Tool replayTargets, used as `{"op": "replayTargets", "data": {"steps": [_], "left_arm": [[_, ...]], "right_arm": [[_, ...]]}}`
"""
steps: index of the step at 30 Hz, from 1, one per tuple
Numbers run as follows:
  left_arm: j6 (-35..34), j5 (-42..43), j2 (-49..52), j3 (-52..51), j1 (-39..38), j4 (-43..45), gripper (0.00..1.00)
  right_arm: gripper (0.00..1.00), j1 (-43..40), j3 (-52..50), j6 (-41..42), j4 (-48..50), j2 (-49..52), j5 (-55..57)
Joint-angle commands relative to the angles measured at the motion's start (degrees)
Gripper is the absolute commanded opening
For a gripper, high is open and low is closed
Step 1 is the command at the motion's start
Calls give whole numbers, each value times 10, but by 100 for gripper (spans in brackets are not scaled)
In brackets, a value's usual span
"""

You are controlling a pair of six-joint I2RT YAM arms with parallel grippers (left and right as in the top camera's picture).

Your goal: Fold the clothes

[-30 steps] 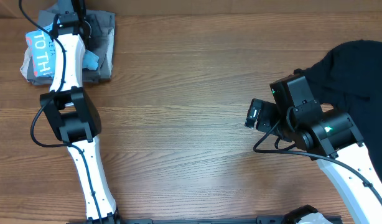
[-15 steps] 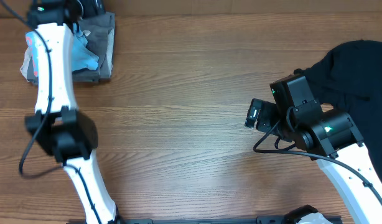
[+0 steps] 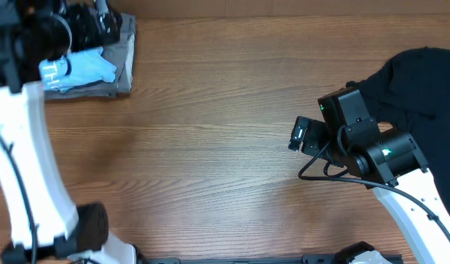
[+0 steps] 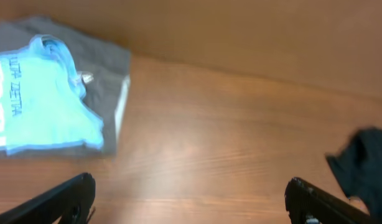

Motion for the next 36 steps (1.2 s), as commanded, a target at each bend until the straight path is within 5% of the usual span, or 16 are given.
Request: {"op": "replayTargets", "data": {"steps": [1,9,19,27,36], "left_arm": [[5,67,-81,4,-1,-47,100],[71,121,-201,3,-1,-152,100],[82,245,-368,-51,-1,-152,100],[80,213,-536,-119,-1,-152,100],[80,213,-610,-119,0,-152,100]], "right_arm": [[100,-1,3,1,3,0,6],[100,-1,3,1,3,0,6],[100,-1,3,1,3,0,6],[100,-1,3,1,3,0,6],[100,-1,3,1,3,0,6]]}}
